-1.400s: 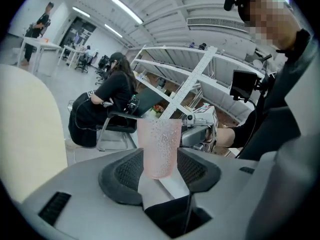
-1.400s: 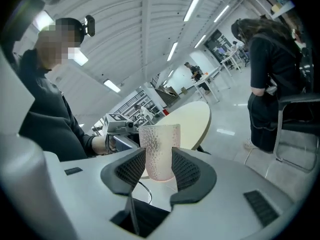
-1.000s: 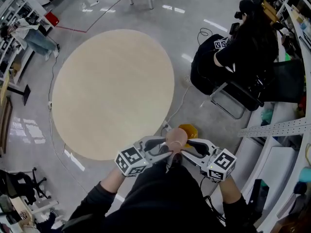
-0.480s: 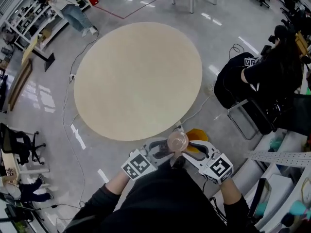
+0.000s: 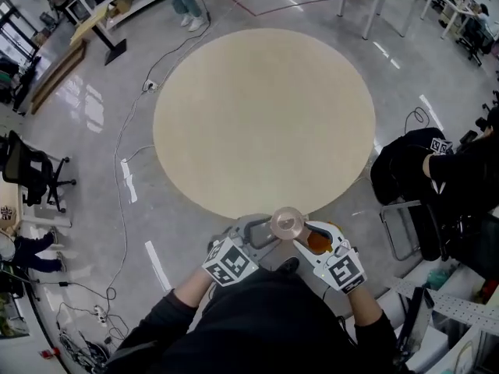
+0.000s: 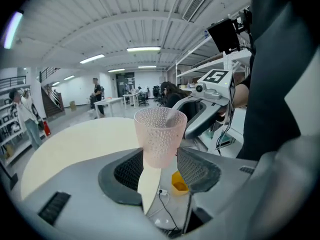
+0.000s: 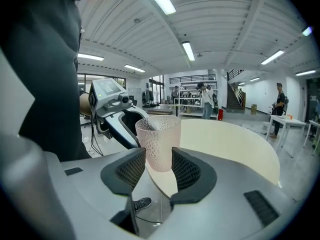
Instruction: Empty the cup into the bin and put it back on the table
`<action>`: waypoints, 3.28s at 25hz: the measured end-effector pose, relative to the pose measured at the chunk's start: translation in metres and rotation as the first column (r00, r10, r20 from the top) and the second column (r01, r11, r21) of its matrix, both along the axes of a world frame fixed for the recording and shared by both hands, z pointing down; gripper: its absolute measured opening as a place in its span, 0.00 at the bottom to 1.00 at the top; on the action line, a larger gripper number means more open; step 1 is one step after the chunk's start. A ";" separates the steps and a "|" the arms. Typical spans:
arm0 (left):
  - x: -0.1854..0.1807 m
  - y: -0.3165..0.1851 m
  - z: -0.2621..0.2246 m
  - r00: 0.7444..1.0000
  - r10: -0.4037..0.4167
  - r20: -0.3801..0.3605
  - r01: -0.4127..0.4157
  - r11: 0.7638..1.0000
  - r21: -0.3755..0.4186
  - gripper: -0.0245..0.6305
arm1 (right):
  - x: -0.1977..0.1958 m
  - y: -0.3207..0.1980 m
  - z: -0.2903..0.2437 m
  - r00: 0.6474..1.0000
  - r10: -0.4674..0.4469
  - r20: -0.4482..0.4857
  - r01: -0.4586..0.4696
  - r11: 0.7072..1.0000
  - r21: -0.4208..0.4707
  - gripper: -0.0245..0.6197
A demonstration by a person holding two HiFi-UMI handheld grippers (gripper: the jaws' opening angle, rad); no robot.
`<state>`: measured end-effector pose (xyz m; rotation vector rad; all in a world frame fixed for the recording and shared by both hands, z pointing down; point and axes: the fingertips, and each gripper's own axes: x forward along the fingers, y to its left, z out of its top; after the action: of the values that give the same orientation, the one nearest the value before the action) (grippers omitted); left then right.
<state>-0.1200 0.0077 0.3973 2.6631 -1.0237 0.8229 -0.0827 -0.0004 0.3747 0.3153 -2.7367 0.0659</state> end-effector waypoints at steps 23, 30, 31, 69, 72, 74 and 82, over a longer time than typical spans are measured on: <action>-0.228 -0.107 0.118 0.983 0.070 0.169 -0.050 0.992 -0.117 0.37 | -0.228 -0.106 0.121 0.958 0.047 -0.283 -0.063 0.997 -0.048 0.30; -0.240 -0.108 0.141 0.981 0.099 0.167 -0.070 0.982 -0.175 0.37 | -0.242 -0.108 0.143 0.943 0.048 -0.328 -0.082 0.993 -0.090 0.30; -0.242 -0.107 0.142 0.981 0.101 0.163 -0.071 0.981 -0.182 0.37 | -0.244 -0.107 0.146 0.941 0.050 -0.334 -0.086 0.992 -0.093 0.30; -0.095 0.103 -0.045 0.948 -0.226 -0.222 0.236 0.972 0.018 0.07 | -0.099 0.077 -0.011 0.937 0.342 0.066 -0.336 0.938 -0.087 0.06; -0.089 0.133 -0.044 0.945 -0.253 -0.209 0.261 0.965 0.010 0.07 | -0.086 0.102 -0.017 0.933 0.349 0.090 -0.342 0.936 -0.083 0.06; -0.089 0.149 -0.044 0.940 -0.275 -0.204 0.282 0.959 0.006 0.07 | -0.081 0.119 -0.016 0.936 0.341 0.087 -0.335 0.939 -0.074 0.06; -0.101 0.187 -0.051 0.917 -0.314 -0.247 0.329 0.944 0.020 0.07 | -0.092 0.166 -0.025 0.946 0.310 0.090 -0.305 0.950 -0.068 0.06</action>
<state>-0.2207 0.1949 0.3459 2.4622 -1.3865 0.3953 -0.1744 0.1660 0.3501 0.7408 -2.7520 0.2440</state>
